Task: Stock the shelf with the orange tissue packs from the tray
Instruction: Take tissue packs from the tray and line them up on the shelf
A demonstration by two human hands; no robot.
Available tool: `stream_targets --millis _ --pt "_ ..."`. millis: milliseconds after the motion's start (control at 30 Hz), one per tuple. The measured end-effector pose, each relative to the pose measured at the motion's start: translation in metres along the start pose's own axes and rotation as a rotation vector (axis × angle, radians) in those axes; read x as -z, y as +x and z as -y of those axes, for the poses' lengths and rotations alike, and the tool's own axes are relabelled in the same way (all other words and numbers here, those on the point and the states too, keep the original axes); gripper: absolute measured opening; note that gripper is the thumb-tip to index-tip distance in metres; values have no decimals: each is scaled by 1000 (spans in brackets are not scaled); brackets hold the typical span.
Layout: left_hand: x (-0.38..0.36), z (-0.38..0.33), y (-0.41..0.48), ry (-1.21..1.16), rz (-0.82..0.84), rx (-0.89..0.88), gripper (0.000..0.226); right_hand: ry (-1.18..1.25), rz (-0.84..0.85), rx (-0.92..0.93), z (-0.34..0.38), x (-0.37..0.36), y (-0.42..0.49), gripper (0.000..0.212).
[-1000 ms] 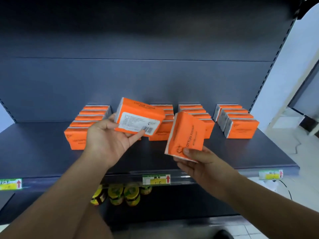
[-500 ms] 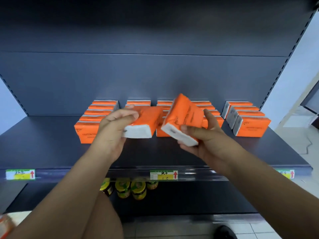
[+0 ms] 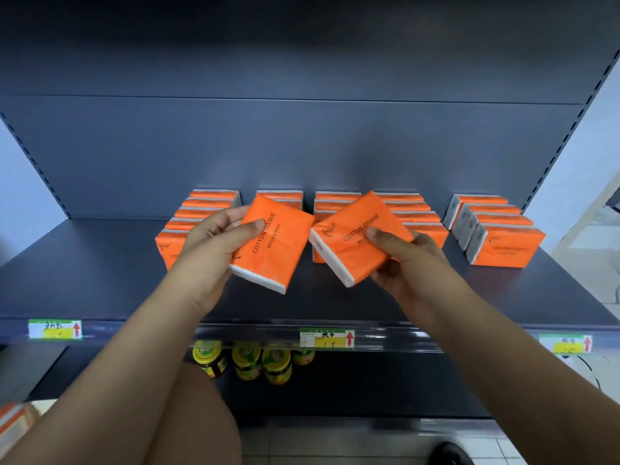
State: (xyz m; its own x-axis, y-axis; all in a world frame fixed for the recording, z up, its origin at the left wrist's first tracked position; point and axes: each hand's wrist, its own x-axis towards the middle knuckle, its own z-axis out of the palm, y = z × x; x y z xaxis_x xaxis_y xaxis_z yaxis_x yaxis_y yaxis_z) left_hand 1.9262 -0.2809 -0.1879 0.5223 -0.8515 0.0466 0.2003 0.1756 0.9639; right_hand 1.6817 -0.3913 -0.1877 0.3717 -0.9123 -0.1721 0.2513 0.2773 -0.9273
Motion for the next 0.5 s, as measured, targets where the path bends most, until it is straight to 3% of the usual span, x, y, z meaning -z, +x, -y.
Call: stream_targets --millis 300,500 --pt "5 4 7 234 3 -90 44 -73 105 -78 5 9 8 73" --pt "7 9 19 484 38 -248 55 43 13 -128 17 7 16 60"
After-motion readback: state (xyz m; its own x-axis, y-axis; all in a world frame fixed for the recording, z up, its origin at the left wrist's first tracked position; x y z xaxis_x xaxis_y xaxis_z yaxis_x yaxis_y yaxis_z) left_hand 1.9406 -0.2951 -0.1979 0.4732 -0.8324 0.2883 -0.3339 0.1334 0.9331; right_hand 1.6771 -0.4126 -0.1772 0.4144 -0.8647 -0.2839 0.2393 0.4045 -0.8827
